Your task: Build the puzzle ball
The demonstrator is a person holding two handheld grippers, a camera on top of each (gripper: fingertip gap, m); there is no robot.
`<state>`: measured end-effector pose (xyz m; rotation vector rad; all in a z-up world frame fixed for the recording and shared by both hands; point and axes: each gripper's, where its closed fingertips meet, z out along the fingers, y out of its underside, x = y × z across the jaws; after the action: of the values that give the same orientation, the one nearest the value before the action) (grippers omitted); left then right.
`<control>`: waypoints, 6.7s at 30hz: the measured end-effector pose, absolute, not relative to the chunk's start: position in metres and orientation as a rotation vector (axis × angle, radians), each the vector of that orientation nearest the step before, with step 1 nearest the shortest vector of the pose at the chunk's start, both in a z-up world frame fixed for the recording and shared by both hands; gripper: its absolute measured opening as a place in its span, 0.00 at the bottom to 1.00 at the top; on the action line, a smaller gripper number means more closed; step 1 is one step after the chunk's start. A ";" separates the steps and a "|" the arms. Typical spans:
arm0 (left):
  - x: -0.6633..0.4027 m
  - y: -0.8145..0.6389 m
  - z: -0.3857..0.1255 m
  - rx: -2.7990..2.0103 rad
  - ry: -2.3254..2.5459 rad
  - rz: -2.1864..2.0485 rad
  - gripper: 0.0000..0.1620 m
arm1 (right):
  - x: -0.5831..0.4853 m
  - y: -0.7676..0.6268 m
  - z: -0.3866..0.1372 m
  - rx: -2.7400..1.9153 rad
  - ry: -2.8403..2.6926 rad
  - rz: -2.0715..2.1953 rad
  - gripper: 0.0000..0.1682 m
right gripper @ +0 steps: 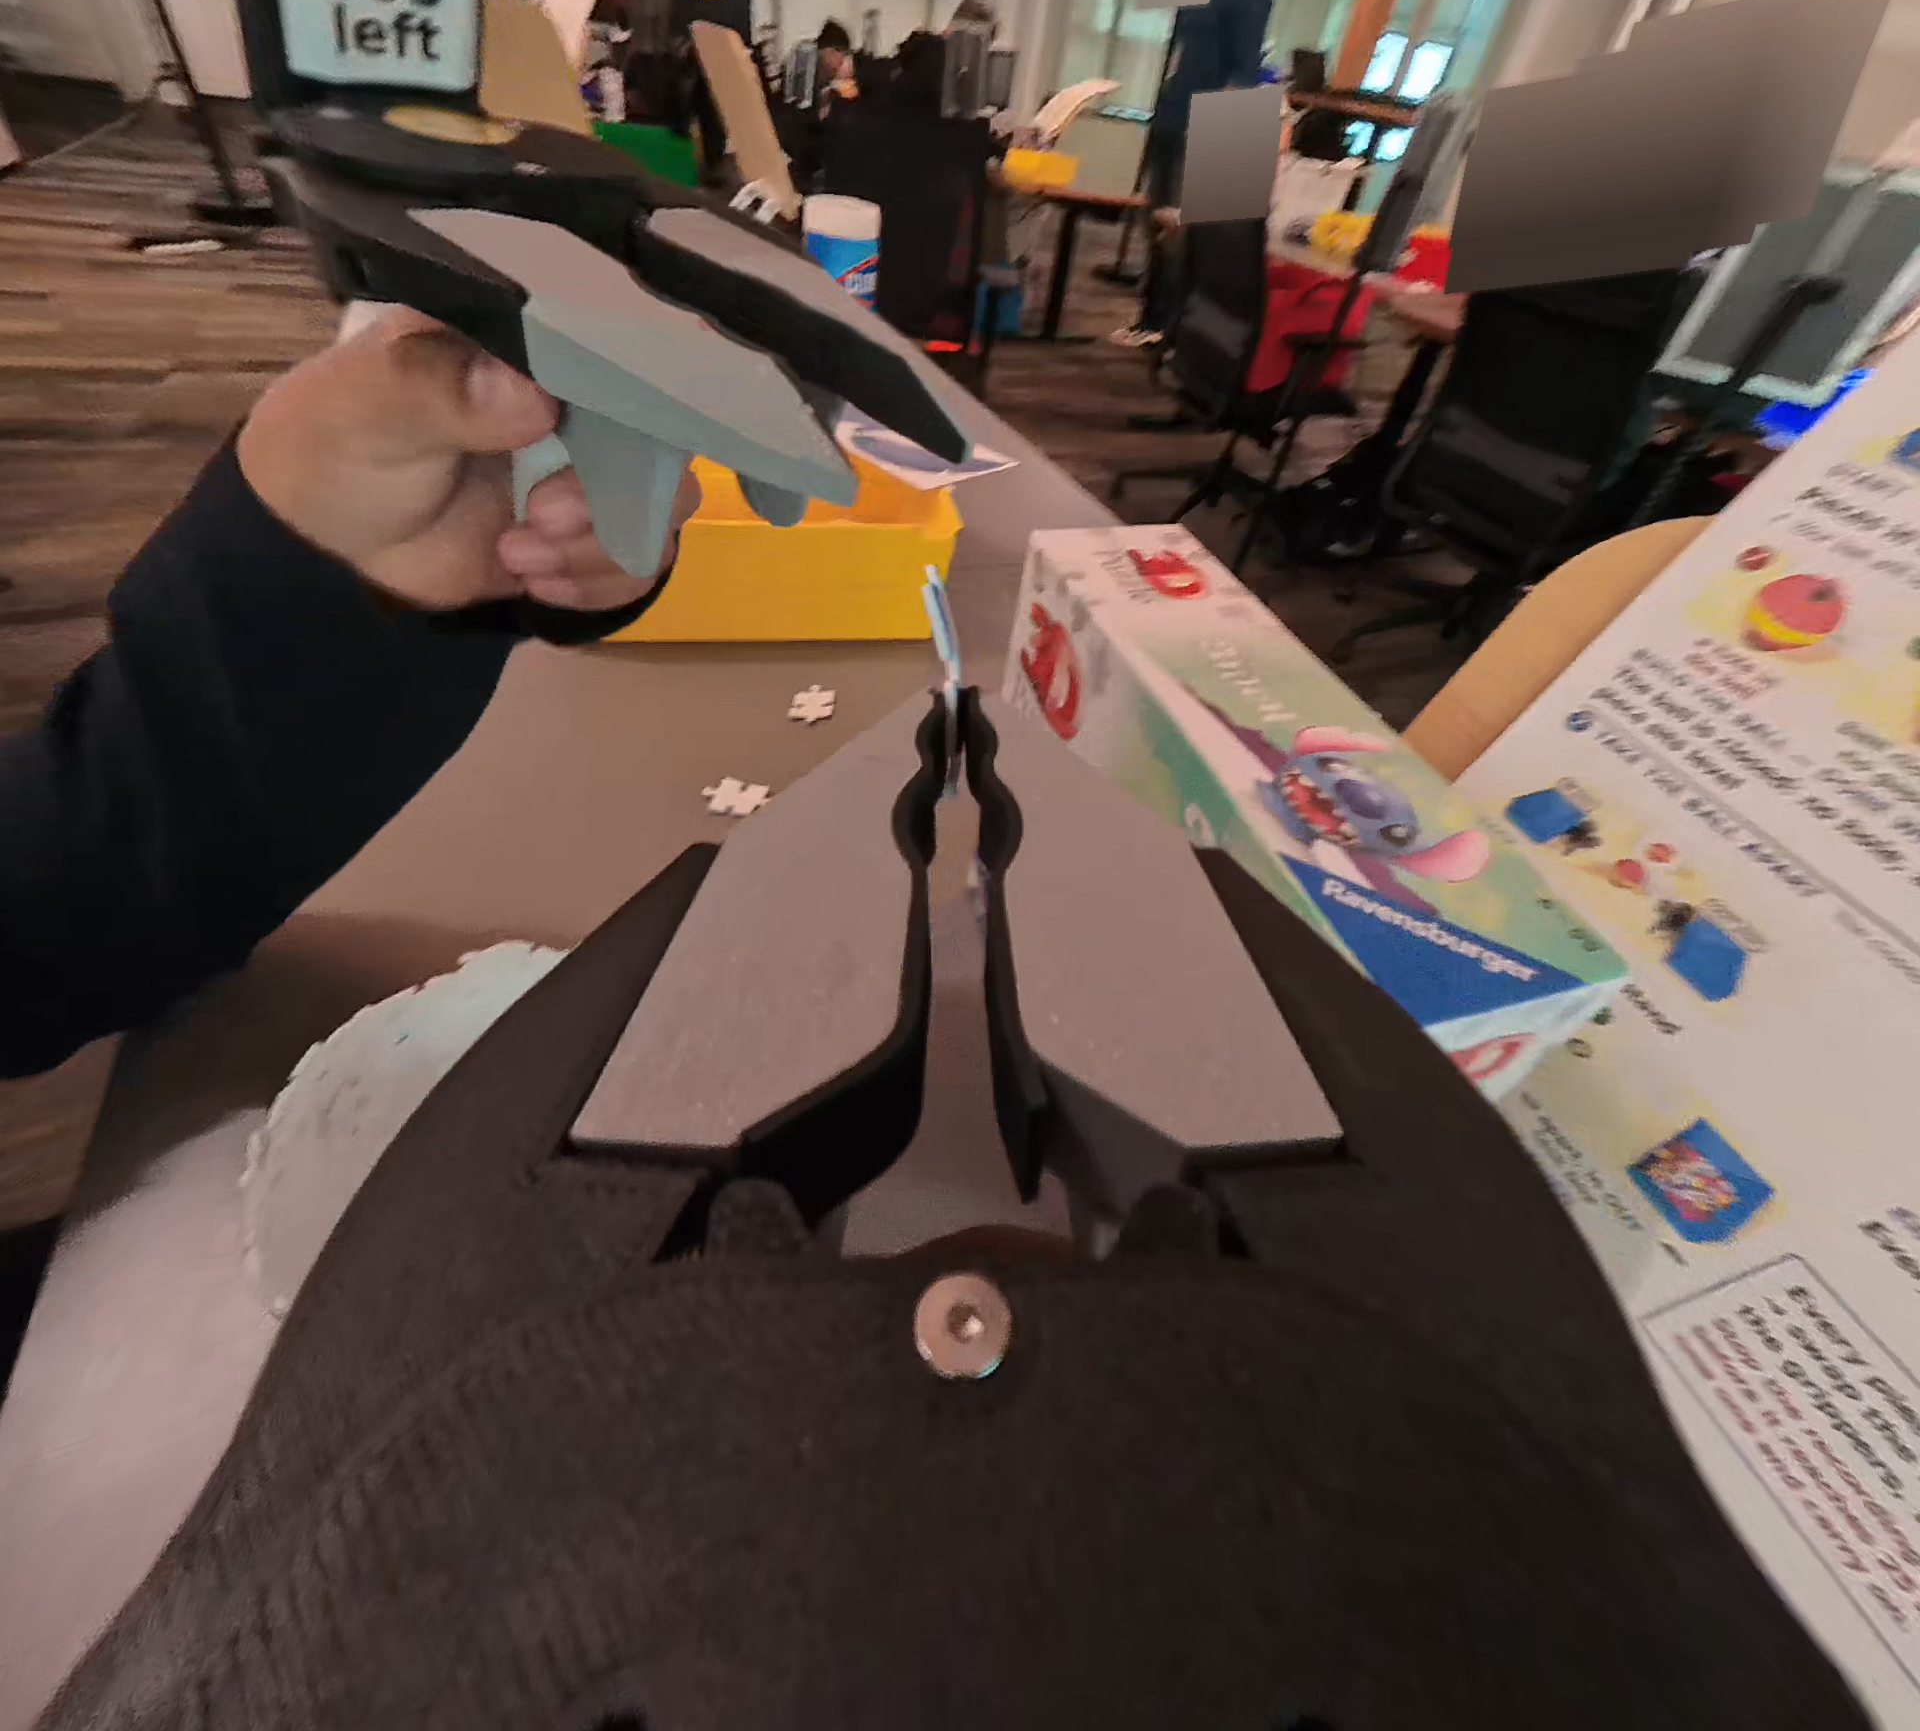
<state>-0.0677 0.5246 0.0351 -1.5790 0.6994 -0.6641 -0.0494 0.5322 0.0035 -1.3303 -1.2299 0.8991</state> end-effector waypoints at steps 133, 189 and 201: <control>-0.092 0.460 -0.182 -2.111 1.035 -0.618 0.06 | -0.094 0.462 -0.168 -1.197 -2.016 0.761 0.00; -0.117 0.442 -0.169 -2.472 0.895 -0.370 0.08 | -0.085 0.465 -0.143 -1.275 -1.963 0.822 0.00; -0.171 0.442 -0.145 -2.308 0.504 -0.473 0.19 | -0.016 0.508 -0.153 -1.699 -1.888 0.748 0.00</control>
<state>-0.1709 0.4419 -0.1450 -2.3082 0.5036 -0.4728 -0.0157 0.5083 -0.1529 -1.6987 -1.8883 0.7476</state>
